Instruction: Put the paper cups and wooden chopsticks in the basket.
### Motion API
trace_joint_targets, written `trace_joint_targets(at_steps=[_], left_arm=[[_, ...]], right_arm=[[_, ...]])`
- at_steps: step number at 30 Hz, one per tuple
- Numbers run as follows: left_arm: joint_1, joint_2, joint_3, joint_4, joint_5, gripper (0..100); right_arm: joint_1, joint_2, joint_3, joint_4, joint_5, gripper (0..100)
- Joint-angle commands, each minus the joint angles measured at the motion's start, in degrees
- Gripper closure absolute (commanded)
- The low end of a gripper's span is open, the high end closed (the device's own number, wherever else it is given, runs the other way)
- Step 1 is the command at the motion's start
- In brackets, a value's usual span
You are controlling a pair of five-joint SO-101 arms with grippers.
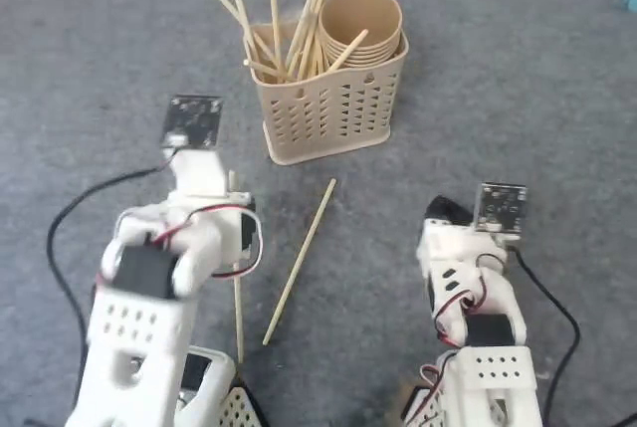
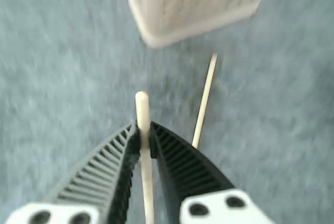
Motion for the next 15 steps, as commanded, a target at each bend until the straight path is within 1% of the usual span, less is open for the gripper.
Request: trace_joint_targets(at_steps=[1, 6, 9, 12, 15], left_arm=[[-0.5, -13.0, 5.9, -9.8, 1.2, 99], [-0.7, -26.9, 19.4, -23.7, 5.9, 99], [-2.5, -35.4, 26.9, -31.6, 7.1, 99], [-5.6, -43.2, 34.2, -38.8, 7.0, 99], [-8.6, -49.3, 39.9, -42.3, 6.9, 99]], right_arm=[[-2.4, -1.5, 0.6, 0.4, -0.2, 99.1], [-3.5, -0.8, -0.7, 0.8, -1.3, 99.1], [-3.6, -0.8, -5.5, 8.0, -4.2, 99.1], [-6.1, -0.8, -10.9, 15.6, -5.0, 98.6], [-10.1, -0.8, -13.9, 18.1, -5.0, 98.6]])
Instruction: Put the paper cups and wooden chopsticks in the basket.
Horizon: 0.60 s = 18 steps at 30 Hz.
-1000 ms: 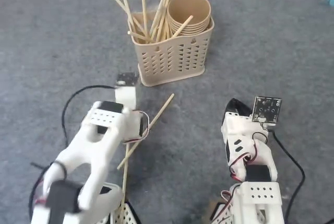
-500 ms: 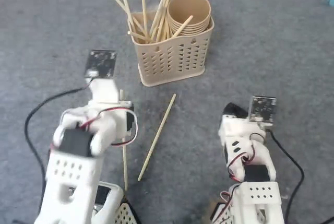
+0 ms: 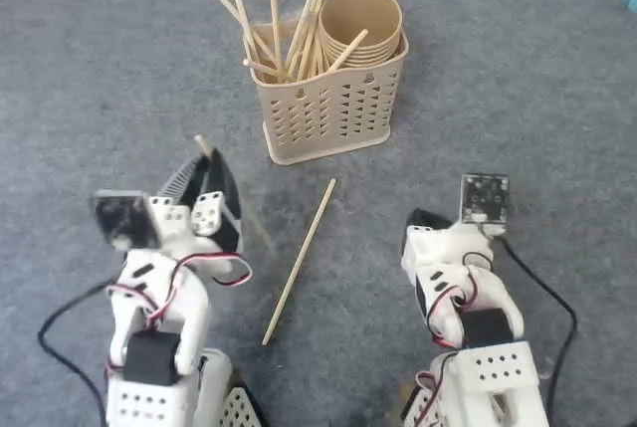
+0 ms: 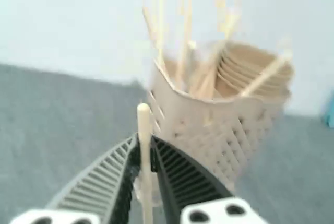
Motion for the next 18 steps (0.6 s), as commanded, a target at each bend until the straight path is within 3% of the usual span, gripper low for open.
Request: trace_joint_targets(at_steps=[1, 5, 9, 15, 18], left_arm=[[-4.5, -8.3, 6.3, -7.0, 0.4, 99], [-6.8, -6.9, 7.5, -7.9, 0.4, 99], [-6.8, -6.9, 7.5, -7.8, 0.6, 99], [-6.9, -6.8, 10.5, -7.7, 0.7, 99], [-10.2, -6.8, 12.1, -8.0, 0.7, 99]], right_arm=[[-4.8, -0.7, -6.1, 2.2, -0.8, 98.6], [-10.2, -0.7, -8.5, 1.7, -0.9, 98.6], [-13.1, 1.6, -8.6, -5.1, -2.1, 98.6], [-13.5, 22.3, -17.2, -12.2, -7.2, 98.6], [-13.6, 36.3, -25.5, -12.4, -10.1, 98.6]])
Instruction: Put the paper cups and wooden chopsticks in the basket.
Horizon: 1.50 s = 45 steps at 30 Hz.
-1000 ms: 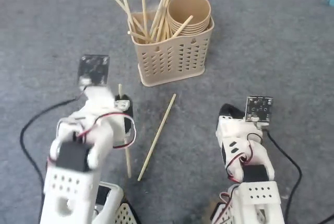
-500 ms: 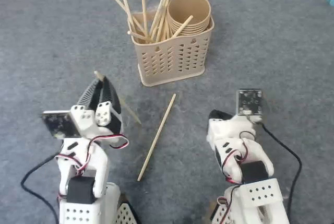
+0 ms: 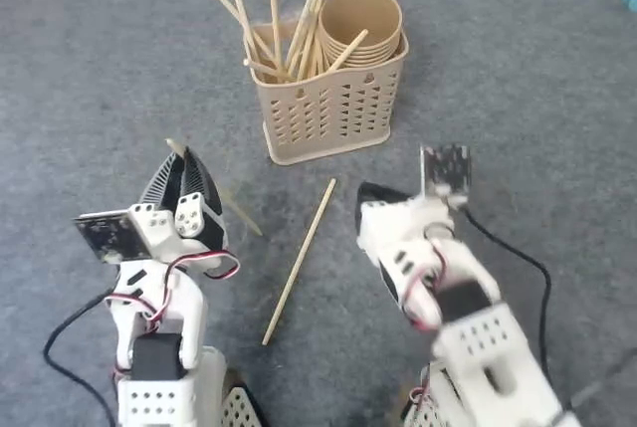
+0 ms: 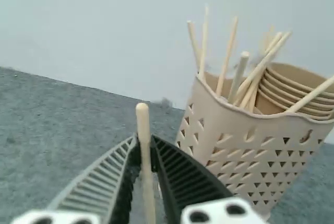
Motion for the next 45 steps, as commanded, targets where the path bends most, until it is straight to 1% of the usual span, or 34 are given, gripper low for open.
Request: trace_joint_targets(at_steps=[1, 4, 8, 10, 14, 29, 34, 35, 37, 41, 43, 45], left_arm=[[-4.6, -0.2, 1.3, -0.8, 0.4, 99], [-7.3, -0.2, 1.4, -0.8, 0.4, 99], [-7.8, -0.2, 1.6, -0.8, 0.4, 99], [-7.7, -0.2, 1.7, -0.8, 0.4, 99], [-7.6, -0.2, 1.7, -0.8, 0.4, 99], [-7.6, -0.2, 2.2, -0.9, 0.4, 99], [-7.6, -0.2, 2.2, -0.9, 0.4, 99], [-7.6, -0.2, 2.2, -0.9, 0.4, 99], [-7.6, -0.2, 2.2, -0.9, 0.4, 99], [-7.6, -0.2, 2.3, -0.9, 0.4, 99], [-7.6, -0.2, 2.3, -0.9, 0.4, 99], [-7.6, -0.2, 2.3, -0.9, 0.4, 99]], right_arm=[[-0.6, 17.8, -12.4, -1.7, -4.2, 98.6], [-2.3, 31.0, -21.0, -1.7, -7.3, 98.6], [-4.6, 46.0, -30.4, -1.7, -10.5, 98.6], [-4.8, 52.0, -34.0, -1.5, -11.0, 98.0], [-4.4, 60.1, -38.4, -1.5, -12.4, 92.6], [-5.8, 60.9, -39.4, -1.2, -12.4, 93.1], [-5.8, 63.3, -40.0, -1.1, -12.4, 85.1], [-5.7, 64.0, -40.7, -0.9, -12.4, 85.0], [-5.6, 64.9, -42.5, 1.2, -12.4, 87.6], [-5.6, 66.2, -45.2, 5.0, -12.5, 99.3], [-5.5, 66.1, -45.1, 5.8, -12.5, 98.2], [-4.9, 65.9, -45.0, 8.0, -12.5, 99.3]])
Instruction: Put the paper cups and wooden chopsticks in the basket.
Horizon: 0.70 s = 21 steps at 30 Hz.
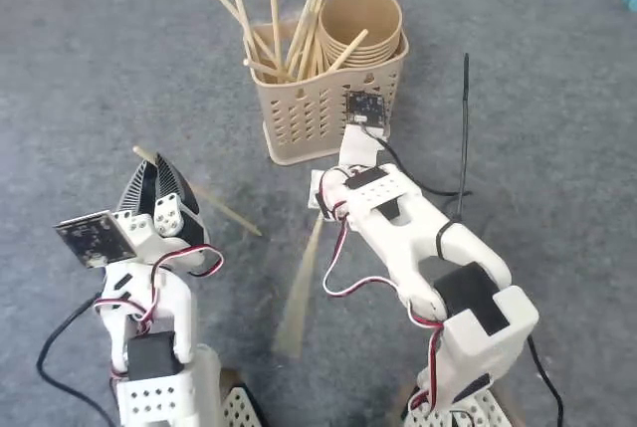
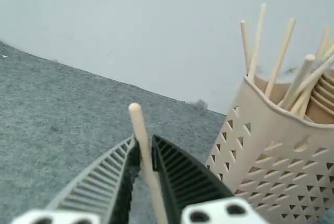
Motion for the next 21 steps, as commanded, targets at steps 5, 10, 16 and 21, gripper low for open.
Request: trace_joint_targets(at_steps=[5, 10, 16, 21], left_arm=[[0.0, -0.2, 0.2, -0.4, 0.4, 99], [0.0, -0.2, 0.2, -0.4, 0.4, 99], [0.0, -0.2, 0.2, -0.4, 0.4, 99], [-0.1, -0.2, 0.2, -0.4, 0.4, 99]], right_arm=[[2.8, -4.4, -3.1, 8.8, -0.6, 99.1], [3.6, -18.5, -2.8, 17.6, 1.5, 99.1], [3.6, -41.0, -1.6, 19.6, 13.3, 99.1], [3.6, -54.7, -1.6, 12.9, 24.4, 99.1]])
